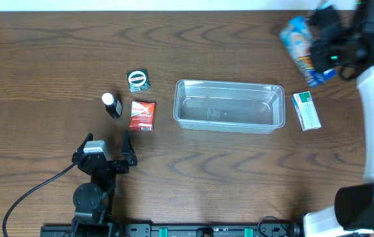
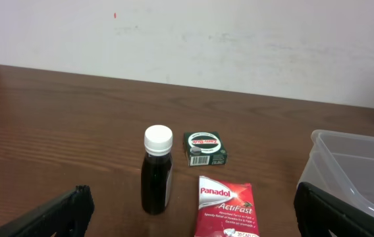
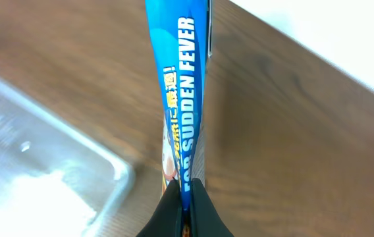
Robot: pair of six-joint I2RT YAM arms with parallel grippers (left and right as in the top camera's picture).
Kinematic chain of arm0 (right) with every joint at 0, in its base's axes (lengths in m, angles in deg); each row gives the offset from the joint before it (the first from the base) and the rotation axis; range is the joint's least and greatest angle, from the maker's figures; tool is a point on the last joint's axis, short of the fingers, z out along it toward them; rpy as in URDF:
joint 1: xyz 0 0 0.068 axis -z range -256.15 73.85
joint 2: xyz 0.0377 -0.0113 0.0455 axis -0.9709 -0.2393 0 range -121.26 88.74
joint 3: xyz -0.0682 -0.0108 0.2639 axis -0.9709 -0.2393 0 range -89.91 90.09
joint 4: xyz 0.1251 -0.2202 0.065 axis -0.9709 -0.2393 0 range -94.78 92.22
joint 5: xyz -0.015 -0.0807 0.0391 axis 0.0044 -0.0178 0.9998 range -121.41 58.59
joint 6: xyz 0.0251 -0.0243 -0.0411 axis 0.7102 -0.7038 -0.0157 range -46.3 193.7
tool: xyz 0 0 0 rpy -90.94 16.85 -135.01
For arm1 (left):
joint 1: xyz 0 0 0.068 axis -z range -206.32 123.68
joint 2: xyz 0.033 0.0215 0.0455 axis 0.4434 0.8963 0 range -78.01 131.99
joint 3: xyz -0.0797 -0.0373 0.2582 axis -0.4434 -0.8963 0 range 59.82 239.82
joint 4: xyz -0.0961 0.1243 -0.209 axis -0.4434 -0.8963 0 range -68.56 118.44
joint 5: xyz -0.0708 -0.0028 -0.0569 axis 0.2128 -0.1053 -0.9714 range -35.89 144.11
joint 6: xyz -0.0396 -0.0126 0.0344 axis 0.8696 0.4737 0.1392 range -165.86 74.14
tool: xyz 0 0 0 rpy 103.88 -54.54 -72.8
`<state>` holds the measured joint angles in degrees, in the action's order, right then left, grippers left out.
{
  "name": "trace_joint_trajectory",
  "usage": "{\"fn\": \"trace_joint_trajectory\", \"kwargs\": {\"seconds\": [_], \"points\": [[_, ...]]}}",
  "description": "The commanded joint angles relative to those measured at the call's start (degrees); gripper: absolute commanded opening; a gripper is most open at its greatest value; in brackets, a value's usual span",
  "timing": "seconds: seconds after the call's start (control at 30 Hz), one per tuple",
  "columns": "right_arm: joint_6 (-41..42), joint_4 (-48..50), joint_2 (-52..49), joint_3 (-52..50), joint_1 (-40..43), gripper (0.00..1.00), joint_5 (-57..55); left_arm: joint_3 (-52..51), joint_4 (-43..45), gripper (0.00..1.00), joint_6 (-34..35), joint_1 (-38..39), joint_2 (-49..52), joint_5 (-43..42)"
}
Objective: Pack container
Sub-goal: 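Lift the blue box with right gripper and carry it over the container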
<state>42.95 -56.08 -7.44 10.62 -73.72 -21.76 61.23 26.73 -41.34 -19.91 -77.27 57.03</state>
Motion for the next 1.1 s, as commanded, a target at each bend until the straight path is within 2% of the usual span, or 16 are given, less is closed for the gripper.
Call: {"fn": "trace_joint_trajectory", "kwargs": {"seconds": [0.0,0.23,0.43,0.53,1.07], "points": [[-5.9,0.0,2.4,1.4,-6.1,0.01,-2.6,-1.2,-2.2,0.98,0.3,-0.2,-0.5,0.2],[-8.4,-0.5,2.0,1.3,-15.4,0.01,-3.1,-1.2,-2.1,0.98,0.3,-0.2,-0.5,0.2],[-15.0,-4.4,0.2,1.1,-19.7,0.01,-3.0,-1.2,-2.1,0.98,0.3,-0.2,-0.5,0.2],[-18.0,-5.4,-0.9,0.8,-20.3,0.01,-3.2,-1.2,-2.1,0.98,0.3,-0.2,-0.5,0.2],[-19.5,-11.0,-5.6,0.5,-20.5,0.01,0.3,-1.2,-2.1,0.98,0.3,-0.2,-0.5,0.2]]}}
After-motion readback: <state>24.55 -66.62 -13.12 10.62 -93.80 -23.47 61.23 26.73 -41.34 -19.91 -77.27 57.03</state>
